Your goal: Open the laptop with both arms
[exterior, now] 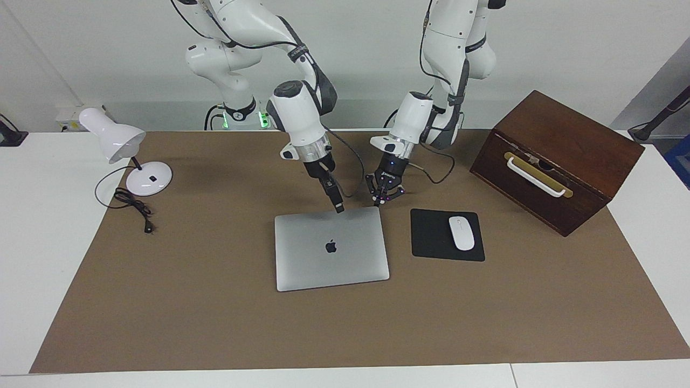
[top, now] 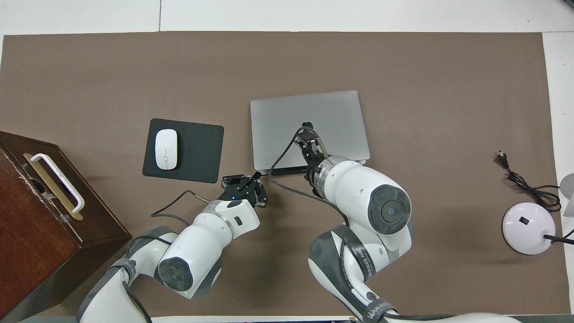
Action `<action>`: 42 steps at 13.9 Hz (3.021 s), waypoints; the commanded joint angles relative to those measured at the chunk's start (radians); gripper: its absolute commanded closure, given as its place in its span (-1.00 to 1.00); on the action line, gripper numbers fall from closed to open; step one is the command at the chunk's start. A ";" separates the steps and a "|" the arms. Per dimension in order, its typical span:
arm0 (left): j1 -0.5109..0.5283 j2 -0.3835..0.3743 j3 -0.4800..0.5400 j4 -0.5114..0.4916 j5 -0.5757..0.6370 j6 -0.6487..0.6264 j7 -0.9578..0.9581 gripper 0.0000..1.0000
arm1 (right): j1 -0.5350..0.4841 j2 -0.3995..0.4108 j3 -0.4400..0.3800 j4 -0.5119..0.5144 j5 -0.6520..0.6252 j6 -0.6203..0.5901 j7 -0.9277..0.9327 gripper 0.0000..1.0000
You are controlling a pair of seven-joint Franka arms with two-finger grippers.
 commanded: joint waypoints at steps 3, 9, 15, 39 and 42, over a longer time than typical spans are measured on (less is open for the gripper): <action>-0.015 0.039 0.015 0.036 0.004 0.020 -0.009 1.00 | -0.007 -0.034 -0.001 -0.082 0.017 0.198 -0.009 -1.00; -0.008 0.078 0.015 0.068 0.010 0.020 -0.009 1.00 | 0.001 -0.044 -0.001 -0.197 0.017 0.463 -0.012 -1.00; -0.006 0.107 0.015 0.085 0.018 0.021 -0.007 1.00 | 0.028 -0.054 0.002 -0.237 0.022 0.491 -0.004 -1.00; 0.006 0.136 0.018 0.111 0.036 0.020 -0.009 1.00 | 0.007 0.122 -0.004 -0.214 0.021 0.624 -0.083 -1.00; 0.011 0.141 0.018 0.114 0.036 0.020 -0.009 1.00 | 0.001 0.133 -0.004 -0.190 0.021 0.620 -0.086 -1.00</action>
